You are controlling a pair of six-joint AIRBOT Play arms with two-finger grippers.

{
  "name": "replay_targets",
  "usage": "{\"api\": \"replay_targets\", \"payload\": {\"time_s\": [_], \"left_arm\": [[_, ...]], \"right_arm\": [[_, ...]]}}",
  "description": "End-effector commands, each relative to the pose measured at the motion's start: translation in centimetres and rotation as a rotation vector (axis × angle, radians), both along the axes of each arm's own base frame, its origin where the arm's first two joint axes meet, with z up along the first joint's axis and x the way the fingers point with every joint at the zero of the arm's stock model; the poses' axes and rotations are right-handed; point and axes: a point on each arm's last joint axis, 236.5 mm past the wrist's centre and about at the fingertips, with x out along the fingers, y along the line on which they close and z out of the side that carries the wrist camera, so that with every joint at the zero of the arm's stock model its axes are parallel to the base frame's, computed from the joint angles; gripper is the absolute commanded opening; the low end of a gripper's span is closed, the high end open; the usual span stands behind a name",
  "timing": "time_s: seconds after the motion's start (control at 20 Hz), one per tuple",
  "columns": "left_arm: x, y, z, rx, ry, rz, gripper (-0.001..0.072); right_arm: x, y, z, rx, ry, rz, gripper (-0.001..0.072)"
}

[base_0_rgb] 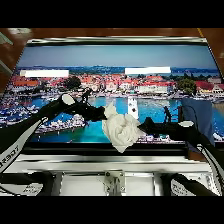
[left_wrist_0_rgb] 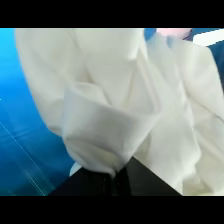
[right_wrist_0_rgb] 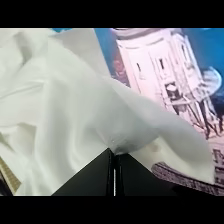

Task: Fold the shirts.

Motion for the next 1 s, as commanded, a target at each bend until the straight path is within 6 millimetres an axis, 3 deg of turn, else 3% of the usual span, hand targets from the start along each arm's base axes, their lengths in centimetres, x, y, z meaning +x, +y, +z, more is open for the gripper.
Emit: {"api": "replay_targets", "payload": {"time_s": [0.0, 0.05, 0.15, 0.25, 0.4, 0.5, 0.6, 0.65, 0.75, 0.85, 0.95], "left_arm": [[2.1, 0.9, 5.2, -0.004, -0.153, -0.031, 0.0043], [3.1, 2.1, 7.8, 0.019, -0.231, -0.020, 0.0043], [4.4, 4.1, 14.2, 0.056, -0.431, -0.014, 0.0043], [3.9, 5.6, 23.7, 0.044, -0.673, 0.010, 0.0044], [0.4, 7.5, 37.2, -0.051, -0.983, 0.083, 0.0044], [-3.1, 9.0, 43.1, -0.092, -1.127, 0.111, 0.0044], [-6.0, 10.9, 45.4, -0.060, -1.216, 0.119, 0.0044], [-7.3, 12.0, 45.9, -0.024, -1.248, 0.120, 0.0044], [-9.2, 14.1, 45.9, 0.019, -1.220, 0.175, 0.0044], [-10.2, 15.8, 43.3, 0.108, -1.117, 0.182, 0.0044], [-11.0, 17.8, 38.8, 0.252, -0.959, 0.158, 0.0044]], "right_arm": [[1.5, 0.1, 5.1, 0.072, -0.162, 0.114, 0.0072], [2.2, -0.5, 7.3, 0.064, -0.232, 0.140, 0.0072], [3.6, -1.9, 13.7, 0.042, -0.420, 0.172, 0.0072], [3.9, -2.9, 20.9, -0.003, -0.611, 0.190, 0.0072], [2.5, -2.9, 32.9, -0.103, -0.941, 0.157, 0.0072], [0.6, -2.9, 39.3, -0.192, -1.132, 0.106, 0.0072], [-1.4, -3.3, 42.8, -0.279, -1.211, 0.039, 0.0072], [-2.3, -3.8, 43.5, -0.311, -1.191, -0.005, 0.0072], [-3.4, -5.1, 43.0, -0.368, -1.096, -0.078, 0.0072], [-4.7, -5.6, 40.8, -0.432, -1.006, -0.059, 0.0072], [-6.0, -5.9, 37.6, -0.479, -0.878, 0.005, 0.0072]]}}
